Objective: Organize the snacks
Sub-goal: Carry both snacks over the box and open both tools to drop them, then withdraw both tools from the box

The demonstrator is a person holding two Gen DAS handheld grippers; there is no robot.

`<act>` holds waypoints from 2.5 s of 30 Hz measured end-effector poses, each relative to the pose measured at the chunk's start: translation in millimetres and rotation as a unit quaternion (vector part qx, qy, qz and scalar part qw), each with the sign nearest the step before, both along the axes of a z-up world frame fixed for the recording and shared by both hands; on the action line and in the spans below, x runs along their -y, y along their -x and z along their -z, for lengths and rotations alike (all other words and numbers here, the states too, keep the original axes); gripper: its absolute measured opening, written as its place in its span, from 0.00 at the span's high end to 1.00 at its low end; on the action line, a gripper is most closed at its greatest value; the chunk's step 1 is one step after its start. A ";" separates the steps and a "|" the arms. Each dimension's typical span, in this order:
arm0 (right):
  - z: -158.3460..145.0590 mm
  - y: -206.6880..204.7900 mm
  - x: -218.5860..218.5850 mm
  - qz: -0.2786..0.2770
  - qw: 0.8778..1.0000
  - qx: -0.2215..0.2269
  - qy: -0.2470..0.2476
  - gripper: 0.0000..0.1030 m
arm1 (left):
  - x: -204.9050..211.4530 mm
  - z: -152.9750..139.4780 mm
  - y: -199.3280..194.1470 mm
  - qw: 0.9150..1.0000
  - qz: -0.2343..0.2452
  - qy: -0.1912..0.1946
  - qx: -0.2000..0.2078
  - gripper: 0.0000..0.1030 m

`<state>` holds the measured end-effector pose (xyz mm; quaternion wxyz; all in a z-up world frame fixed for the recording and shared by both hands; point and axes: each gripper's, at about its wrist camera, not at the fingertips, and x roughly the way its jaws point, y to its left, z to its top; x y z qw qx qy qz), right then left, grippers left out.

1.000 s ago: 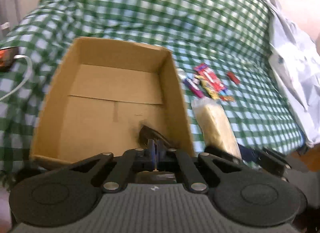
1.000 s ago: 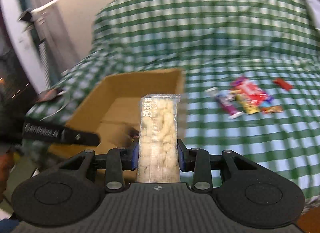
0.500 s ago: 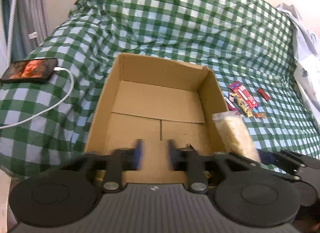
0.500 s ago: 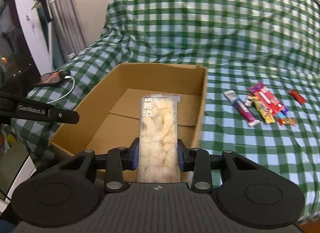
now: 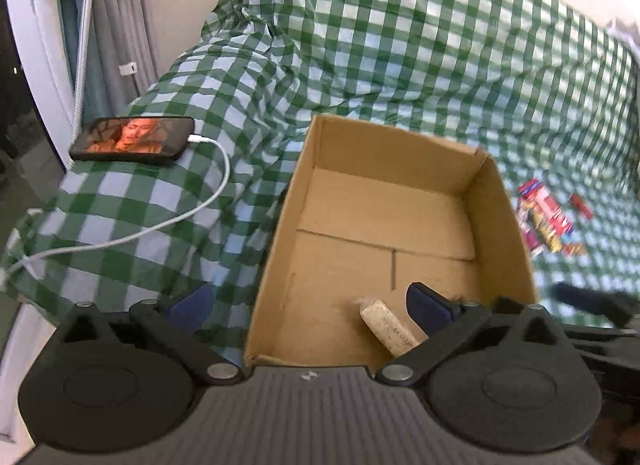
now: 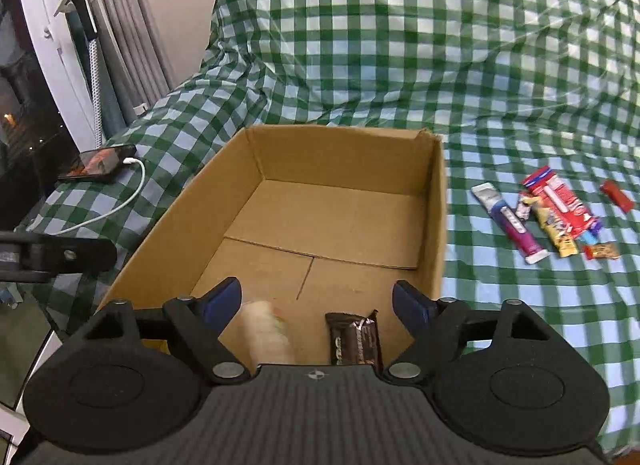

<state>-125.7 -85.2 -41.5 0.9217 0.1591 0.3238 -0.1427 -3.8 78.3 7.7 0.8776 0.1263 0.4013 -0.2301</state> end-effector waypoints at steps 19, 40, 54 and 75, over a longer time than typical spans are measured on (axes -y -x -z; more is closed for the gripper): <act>-42.9 83.1 -67.2 0.002 0.999 0.026 0.031 0.04 | -26.7 -6.7 75.6 0.996 0.025 -0.078 0.030 0.00; -57.0 118.8 -82.3 0.003 0.997 0.059 0.046 0.01 | -42.8 -20.9 102.6 0.999 0.016 -0.029 0.006 0.00; -48.0 121.5 -73.1 0.013 0.998 0.055 0.021 0.01 | -31.8 -12.8 105.1 0.999 0.020 -0.048 -0.003 0.00; -26.3 135.5 -21.2 0.054 0.996 0.058 -0.034 0.01 | 28.6 0.3 106.8 0.994 0.063 -0.082 -0.026 0.00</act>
